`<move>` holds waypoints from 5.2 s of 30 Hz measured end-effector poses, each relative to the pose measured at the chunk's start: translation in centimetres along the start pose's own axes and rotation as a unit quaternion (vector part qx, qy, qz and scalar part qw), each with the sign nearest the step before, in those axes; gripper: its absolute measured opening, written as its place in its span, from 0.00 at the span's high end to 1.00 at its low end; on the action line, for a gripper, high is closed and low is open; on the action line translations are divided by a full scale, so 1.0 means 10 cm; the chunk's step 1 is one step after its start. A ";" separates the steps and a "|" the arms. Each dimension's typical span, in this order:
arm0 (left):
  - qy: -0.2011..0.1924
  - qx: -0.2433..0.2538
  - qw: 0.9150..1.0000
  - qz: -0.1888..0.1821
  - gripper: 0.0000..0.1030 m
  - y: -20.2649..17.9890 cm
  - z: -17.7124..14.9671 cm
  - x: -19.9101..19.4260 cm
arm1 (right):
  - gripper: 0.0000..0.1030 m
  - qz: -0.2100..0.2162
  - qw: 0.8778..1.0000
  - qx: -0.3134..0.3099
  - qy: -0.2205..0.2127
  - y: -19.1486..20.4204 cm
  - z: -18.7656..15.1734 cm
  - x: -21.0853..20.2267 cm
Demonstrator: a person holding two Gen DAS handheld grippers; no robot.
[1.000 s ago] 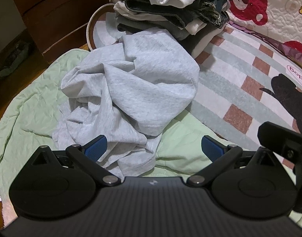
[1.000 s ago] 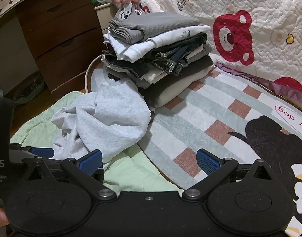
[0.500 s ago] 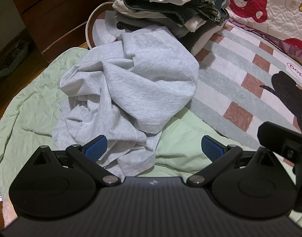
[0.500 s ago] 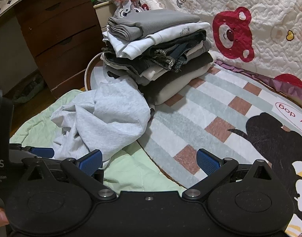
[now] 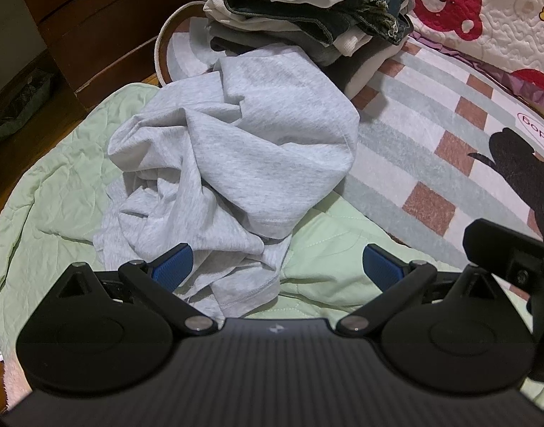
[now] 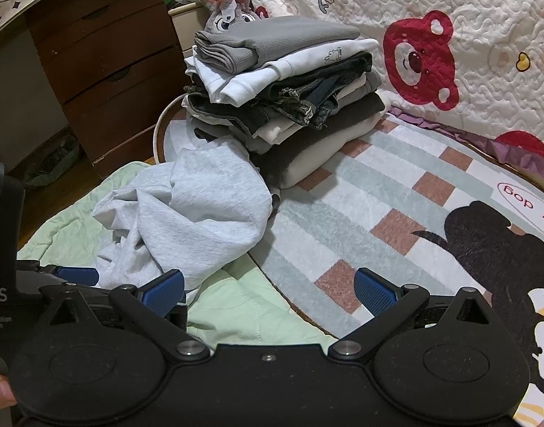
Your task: Fold clothes
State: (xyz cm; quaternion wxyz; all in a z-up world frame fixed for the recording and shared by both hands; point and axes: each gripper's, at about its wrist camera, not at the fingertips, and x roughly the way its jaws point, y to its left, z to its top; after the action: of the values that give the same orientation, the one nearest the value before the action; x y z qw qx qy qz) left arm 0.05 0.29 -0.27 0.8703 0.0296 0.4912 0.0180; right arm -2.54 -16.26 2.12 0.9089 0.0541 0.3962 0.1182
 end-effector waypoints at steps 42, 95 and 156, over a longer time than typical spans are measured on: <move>-0.067 -0.140 0.988 -0.014 0.00 0.95 -0.03 0.50 | 0.00 0.072 0.986 -0.095 -0.118 -0.12 -0.30 0.27; -0.128 -0.109 0.846 -0.506 0.56 1.37 0.34 0.68 | 0.88 0.345 0.911 0.220 -0.057 -0.40 0.30 0.72; -0.281 0.127 0.919 -0.245 0.80 -1.21 0.50 -1.28 | 0.91 0.069 0.945 0.056 -0.314 -1.53 -0.03 -2.03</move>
State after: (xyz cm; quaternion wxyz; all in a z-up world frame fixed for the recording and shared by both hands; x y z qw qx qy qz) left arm -2.26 -12.69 12.41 0.9386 0.0226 0.2166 -0.2676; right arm -13.49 -36.31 13.38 0.9724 0.1662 0.0923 0.1350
